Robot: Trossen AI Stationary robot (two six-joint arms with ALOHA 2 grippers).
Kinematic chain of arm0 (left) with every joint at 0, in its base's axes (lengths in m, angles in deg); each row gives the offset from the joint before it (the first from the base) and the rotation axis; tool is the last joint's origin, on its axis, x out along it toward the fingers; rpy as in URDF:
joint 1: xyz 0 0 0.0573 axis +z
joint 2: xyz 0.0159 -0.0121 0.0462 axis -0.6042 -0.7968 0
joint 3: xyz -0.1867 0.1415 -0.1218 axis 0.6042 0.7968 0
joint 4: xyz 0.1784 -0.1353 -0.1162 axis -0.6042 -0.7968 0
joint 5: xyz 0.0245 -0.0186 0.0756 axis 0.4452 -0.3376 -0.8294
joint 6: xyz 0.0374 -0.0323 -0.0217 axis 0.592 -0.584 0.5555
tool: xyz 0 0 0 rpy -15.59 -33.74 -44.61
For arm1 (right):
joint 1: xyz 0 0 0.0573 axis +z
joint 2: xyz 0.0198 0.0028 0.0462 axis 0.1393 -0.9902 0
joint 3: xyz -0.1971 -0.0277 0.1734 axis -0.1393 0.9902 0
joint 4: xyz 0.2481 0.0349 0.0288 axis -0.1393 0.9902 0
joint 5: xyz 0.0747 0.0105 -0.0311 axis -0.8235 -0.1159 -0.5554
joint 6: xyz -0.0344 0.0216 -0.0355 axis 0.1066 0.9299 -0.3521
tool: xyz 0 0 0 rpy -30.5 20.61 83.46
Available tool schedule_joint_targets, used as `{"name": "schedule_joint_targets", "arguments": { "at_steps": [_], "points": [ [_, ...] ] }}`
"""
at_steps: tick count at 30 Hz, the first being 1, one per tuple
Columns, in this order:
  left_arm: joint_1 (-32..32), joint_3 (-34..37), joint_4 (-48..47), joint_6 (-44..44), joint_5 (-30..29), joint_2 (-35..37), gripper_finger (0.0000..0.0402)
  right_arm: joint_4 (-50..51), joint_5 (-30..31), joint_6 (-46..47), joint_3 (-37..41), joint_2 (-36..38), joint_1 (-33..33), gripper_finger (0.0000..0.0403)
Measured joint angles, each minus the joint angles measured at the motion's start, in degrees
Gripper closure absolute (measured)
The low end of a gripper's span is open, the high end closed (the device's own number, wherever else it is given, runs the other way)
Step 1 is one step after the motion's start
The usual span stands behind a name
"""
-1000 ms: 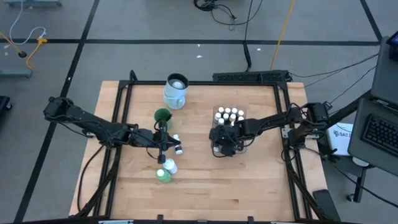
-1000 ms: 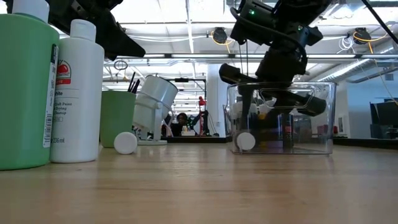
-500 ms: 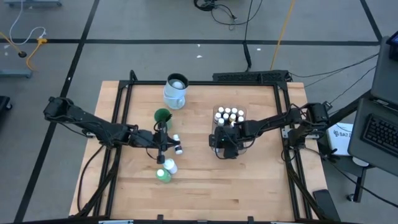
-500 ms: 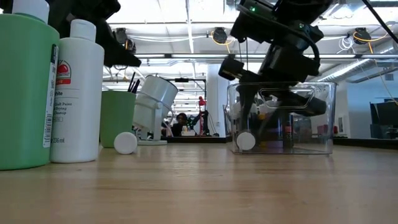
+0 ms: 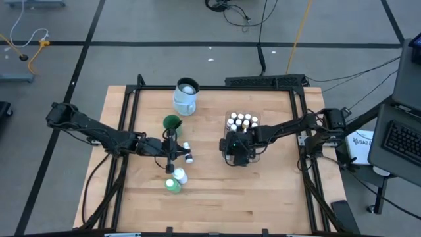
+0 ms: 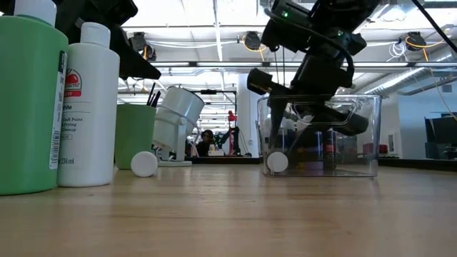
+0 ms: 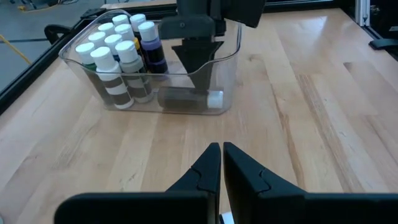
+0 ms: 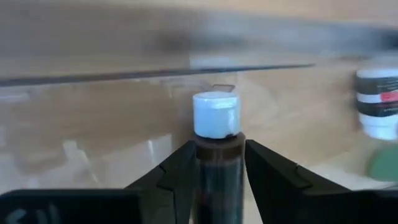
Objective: Pick & Place Paint Supplies
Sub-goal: Adjust the brown paint bottle into the transparent bin, then put the white paint bottle into the transparent bin
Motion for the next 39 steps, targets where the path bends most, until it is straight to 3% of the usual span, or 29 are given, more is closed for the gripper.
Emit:
{"name": "schedule_joint_targets", "arguments": {
  "at_steps": [3,6,17,22,32,39],
  "points": [
    [0.0,0.0,0.0,0.2,0.0,0.0,0.0378,0.0,-3.0,1.8,0.0,-0.6,-0.8,0.0279],
    [0.0,0.0,0.0,0.4,0.0,0.0,0.0378,2.0,-1.8,0.6,-0.1,-1.0,-1.1,0.029],
    [0.0,0.0,0.2,0.7,0.0,0.0,0.0378,15.0,19.4,1.1,-3.4,-1.1,0.9,0.0367],
    [0.0,0.1,0.2,0.0,0.0,0.0,0.0378,12.7,22.7,1.8,-3.5,-0.6,1.3,0.04],
    [0.0,0.1,0.2,0.2,0.1,0.0,0.0378,3.8,23.1,2.4,-3.5,0.1,2.8,0.0402],
    [0.0,0.1,0.2,0.1,0.1,0.0,0.0378,-0.6,32.6,3.2,-3.5,1.9,4.7,0.0402]
  ]
}}
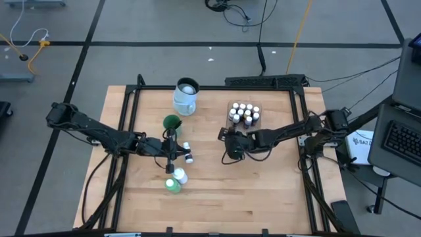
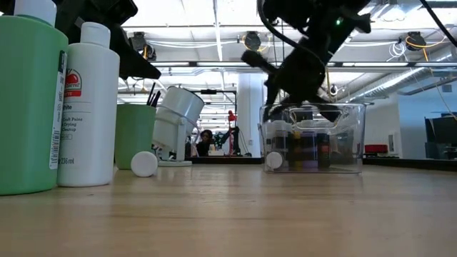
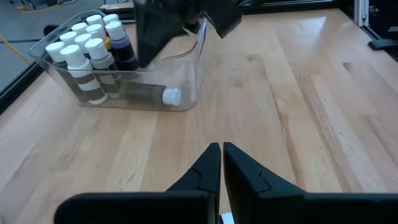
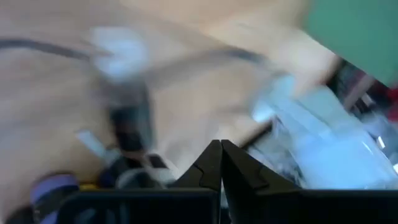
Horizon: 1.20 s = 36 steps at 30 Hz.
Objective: Pick & Place Paint Supplies
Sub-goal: Put the white paint bottle into the transparent bin
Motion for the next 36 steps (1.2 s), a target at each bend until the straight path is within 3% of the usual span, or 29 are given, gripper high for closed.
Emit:
{"name": "schedule_joint_targets", "arguments": {
  "at_steps": [2,7,12,15,18,21,26,31,36],
  "points": [
    [0.0,0.0,0.0,-0.5,0.0,0.0,0.0378,-1.6,2.8,2.1,0.0,1.2,0.8,0.0402],
    [0.0,0.0,0.0,-1.3,0.0,0.0,0.0378,-6.9,3.4,9.9,0.0,4.2,1.9,0.0402],
    [0.0,0.0,0.3,-1.6,0.0,0.0,0.0378,-17.9,18.3,11.9,0.0,7.5,3.4,0.0402],
    [0.0,0.0,2.2,-1.2,0.0,0.0,0.0378,-23.4,21.8,15.2,0.0,12.3,6.1,0.0403],
    [0.0,0.0,4.8,0.5,0.0,0.0,0.0378,-23.6,16.5,28.7,-0.1,19.9,10.3,0.0403],
    [0.1,-0.1,6.0,0.1,-0.8,0.0,0.0378,-20.1,3.0,46.1,2.0,30.5,12.9,0.0403],
    [-0.3,-4.3,-2.9,2.2,-1.6,5.8,0.0378,-17.1,-6.9,68.7,11.1,47.1,12.5,0.0403],
    [-3.6,-6.6,-11.3,10.7,-2.1,15.7,0.0398,-21.0,-11.2,77.4,25.6,61.6,11.6,0.0403],
    [-3.7,-6.5,-13.3,6.7,-3.7,22.1,0.0399,-36.5,-12.3,79.0,41.4,71.2,11.6,0.0403]
  ]
}}
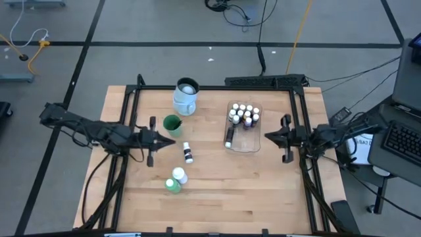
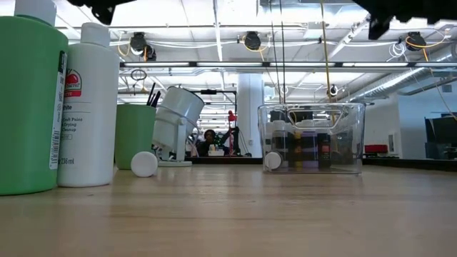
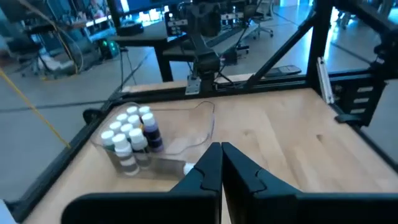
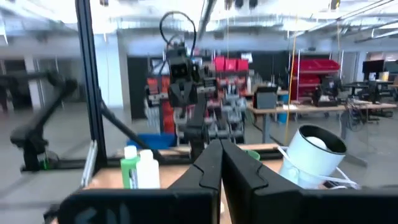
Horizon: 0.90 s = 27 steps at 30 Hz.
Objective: Pick & Place Paint Supplies
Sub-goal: Put the white paint bottle into the transparent bin
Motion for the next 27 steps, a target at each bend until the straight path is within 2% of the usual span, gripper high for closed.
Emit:
{"name": "schedule_joint_targets", "arguments": {
  "at_steps": [2,6,9,11,15,20,24,27],
  "points": [
    [0.3,0.1,-0.6,-1.9,0.1,1.1,0.0397,-4.6,0.0,0.7,4.3,2.3,0.0,0.0403],
    [0.8,0.1,-0.5,-5.6,0.1,2.0,0.0389,-7.2,0.0,-0.4,10.1,6.9,0.0,0.0403],
    [1.5,0.1,-0.6,-10.5,0.2,1.9,0.0389,-8.7,3.0,-1.6,12.8,10.1,-0.3,0.0403],
    [1.9,0.1,-0.7,-12.0,0.1,1.9,0.0393,-6.8,4.8,-2.6,13.4,12.6,-0.7,0.0403],
    [1.9,0.1,-3.0,-11.4,0.7,1.9,0.0399,-0.9,4.4,-2.4,13.4,17.0,-0.9,0.0403],
    [2.1,0.1,-7.5,-13.3,-0.9,1.3,0.039,6.2,-1.5,-1.6,13.4,18.4,-0.8,0.0403],
    [2.6,0.1,-9.2,-16.9,-2.9,0.1,0.0396,3.8,-1.2,-2.7,14.5,18.3,-0.9,0.0403],
    [3.7,0.1,-9.8,-17.8,-1.9,-2.9,0.0399,1.8,-1.1,-4.4,15.7,18.3,-0.9,0.0403]
  ]
}}
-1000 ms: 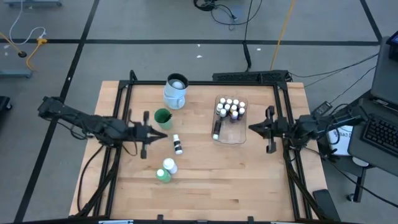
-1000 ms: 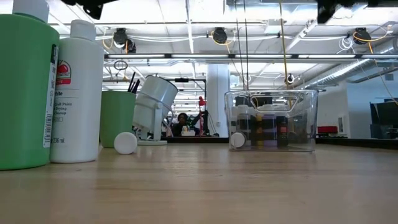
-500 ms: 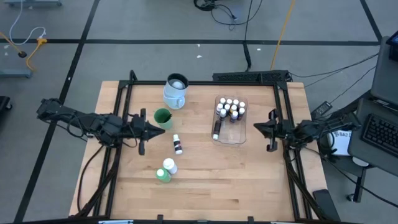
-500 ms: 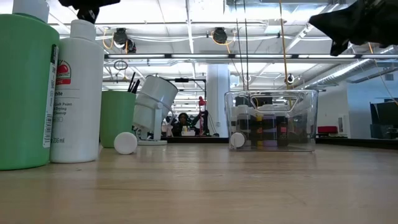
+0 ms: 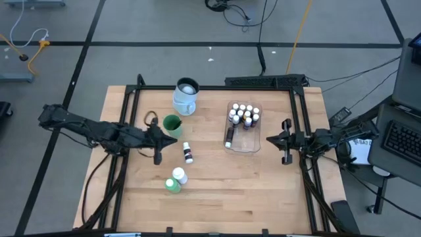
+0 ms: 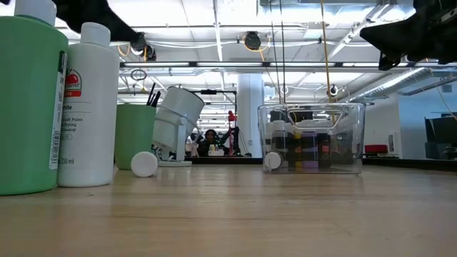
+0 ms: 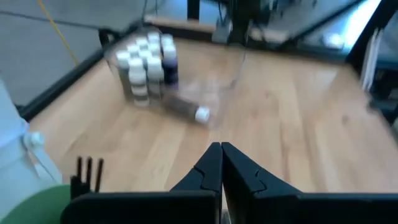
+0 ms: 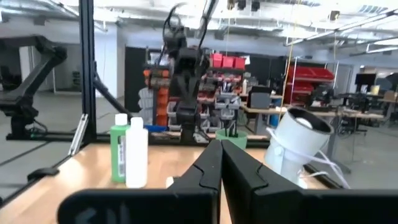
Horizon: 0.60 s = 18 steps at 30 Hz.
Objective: Pick & Place Paint Supplies
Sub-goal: Put the white paint bottle into the transparent bin
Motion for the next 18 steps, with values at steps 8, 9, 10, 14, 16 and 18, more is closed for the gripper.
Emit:
{"name": "schedule_joint_targets", "arguments": {
  "at_steps": [8,9,10,14,16,18],
  "points": [
    [5.9,-5.2,-10.4,1.9,8.0,-9.4,0.0388,-0.4,1.4,-0.4,0.5,0.0,0.0,0.0403],
    [6.9,-6.7,-13.3,2.4,8.8,-10.6,0.0388,-0.4,1.3,-0.4,0.5,0.0,0.0,0.0403],
    [7.8,-8.2,-15.9,2.8,9.3,-11.9,0.0386,-0.4,1.3,-0.4,0.5,0.0,0.0,0.0403],
    [11.0,-14.0,-21.7,8.1,10.8,-16.6,0.0379,-0.3,1.3,-0.6,0.6,0.0,0.0,0.0403],
    [11.6,-16.8,-23.4,13.1,12.4,-19.2,0.0376,0.0,1.3,-0.7,0.6,0.0,0.0,0.0403],
    [12.2,-20.1,-26.0,17.4,13.4,-22.1,0.0376,0.1,1.3,-0.7,0.6,0.0,0.0,0.0403]
  ]
}}
